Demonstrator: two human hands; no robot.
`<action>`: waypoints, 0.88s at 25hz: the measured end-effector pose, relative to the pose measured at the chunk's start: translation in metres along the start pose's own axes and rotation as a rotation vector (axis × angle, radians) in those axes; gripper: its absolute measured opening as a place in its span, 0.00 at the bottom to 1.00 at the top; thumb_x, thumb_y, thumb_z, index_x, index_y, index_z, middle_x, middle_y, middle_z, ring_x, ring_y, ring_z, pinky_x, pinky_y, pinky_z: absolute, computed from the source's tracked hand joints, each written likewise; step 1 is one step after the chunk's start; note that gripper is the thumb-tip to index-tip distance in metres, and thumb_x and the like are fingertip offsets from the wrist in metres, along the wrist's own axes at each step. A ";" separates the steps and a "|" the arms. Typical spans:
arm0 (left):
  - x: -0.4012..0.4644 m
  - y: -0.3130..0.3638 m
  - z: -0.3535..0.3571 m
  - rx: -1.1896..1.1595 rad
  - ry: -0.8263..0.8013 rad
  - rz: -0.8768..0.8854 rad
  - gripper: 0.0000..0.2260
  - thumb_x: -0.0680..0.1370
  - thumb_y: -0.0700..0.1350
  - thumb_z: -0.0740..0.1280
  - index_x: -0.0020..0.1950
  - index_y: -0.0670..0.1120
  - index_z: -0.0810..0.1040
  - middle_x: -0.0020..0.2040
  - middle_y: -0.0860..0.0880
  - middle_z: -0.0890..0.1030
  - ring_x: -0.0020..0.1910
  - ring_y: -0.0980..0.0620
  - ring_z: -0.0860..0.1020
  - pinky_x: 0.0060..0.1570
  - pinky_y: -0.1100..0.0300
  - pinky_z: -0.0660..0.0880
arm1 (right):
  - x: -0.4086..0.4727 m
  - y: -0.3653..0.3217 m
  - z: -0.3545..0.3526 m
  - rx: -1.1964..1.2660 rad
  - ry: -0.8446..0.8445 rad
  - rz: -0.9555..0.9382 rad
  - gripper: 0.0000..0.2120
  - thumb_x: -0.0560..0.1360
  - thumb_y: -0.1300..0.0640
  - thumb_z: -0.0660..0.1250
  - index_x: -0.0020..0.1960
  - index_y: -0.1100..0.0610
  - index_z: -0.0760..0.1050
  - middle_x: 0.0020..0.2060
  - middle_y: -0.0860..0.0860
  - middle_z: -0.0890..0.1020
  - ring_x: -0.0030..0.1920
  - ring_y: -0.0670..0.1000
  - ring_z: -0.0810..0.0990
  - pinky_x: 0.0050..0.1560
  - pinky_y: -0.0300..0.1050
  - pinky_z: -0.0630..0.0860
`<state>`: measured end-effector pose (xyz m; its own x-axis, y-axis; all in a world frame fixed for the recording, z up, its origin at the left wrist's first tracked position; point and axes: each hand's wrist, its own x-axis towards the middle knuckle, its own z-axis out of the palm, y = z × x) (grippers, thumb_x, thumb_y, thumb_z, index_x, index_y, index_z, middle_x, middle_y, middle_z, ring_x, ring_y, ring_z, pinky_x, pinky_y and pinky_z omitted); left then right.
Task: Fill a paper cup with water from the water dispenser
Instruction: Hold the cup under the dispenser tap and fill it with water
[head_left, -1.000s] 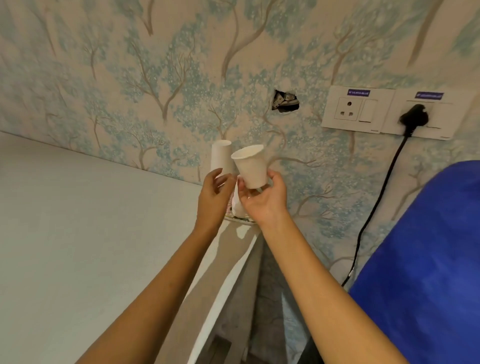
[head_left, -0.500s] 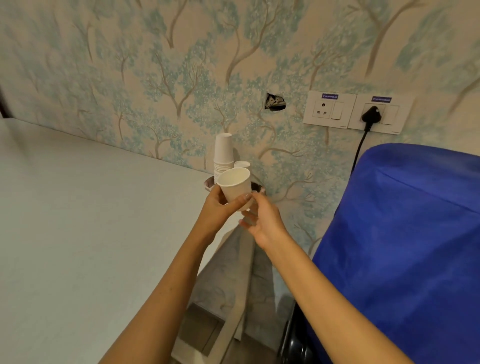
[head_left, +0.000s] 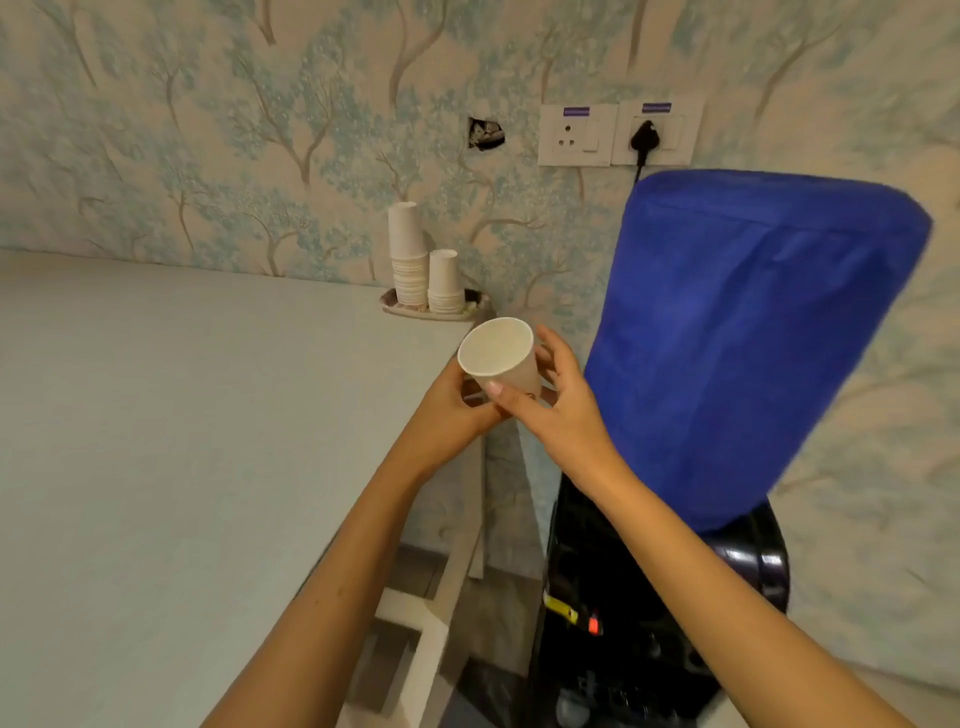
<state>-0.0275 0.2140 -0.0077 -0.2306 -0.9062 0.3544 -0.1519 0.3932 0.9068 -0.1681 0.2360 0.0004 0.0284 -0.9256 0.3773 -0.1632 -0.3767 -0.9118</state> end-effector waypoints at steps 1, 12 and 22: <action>-0.014 0.001 0.005 0.026 -0.042 -0.005 0.28 0.71 0.44 0.74 0.65 0.61 0.67 0.59 0.61 0.77 0.58 0.62 0.77 0.56 0.65 0.75 | -0.019 -0.001 -0.002 -0.032 0.005 -0.007 0.39 0.68 0.50 0.75 0.73 0.48 0.59 0.66 0.43 0.70 0.66 0.42 0.68 0.61 0.30 0.69; -0.129 -0.033 0.084 0.128 -0.381 -0.133 0.43 0.70 0.48 0.74 0.76 0.56 0.50 0.67 0.58 0.69 0.65 0.61 0.72 0.63 0.63 0.70 | -0.175 0.041 -0.051 -0.170 0.154 0.210 0.33 0.64 0.50 0.78 0.64 0.42 0.65 0.59 0.40 0.76 0.60 0.41 0.75 0.55 0.34 0.74; -0.193 -0.174 0.194 0.185 -0.378 -0.204 0.28 0.74 0.53 0.70 0.67 0.67 0.60 0.63 0.66 0.72 0.62 0.64 0.73 0.60 0.60 0.74 | -0.263 0.205 -0.090 -0.173 0.179 0.438 0.32 0.62 0.48 0.78 0.61 0.36 0.68 0.58 0.38 0.76 0.60 0.43 0.75 0.58 0.50 0.77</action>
<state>-0.1432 0.3509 -0.2783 -0.5071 -0.8612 0.0343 -0.3910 0.2653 0.8813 -0.2976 0.4058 -0.2715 -0.2464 -0.9692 0.0011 -0.2831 0.0709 -0.9565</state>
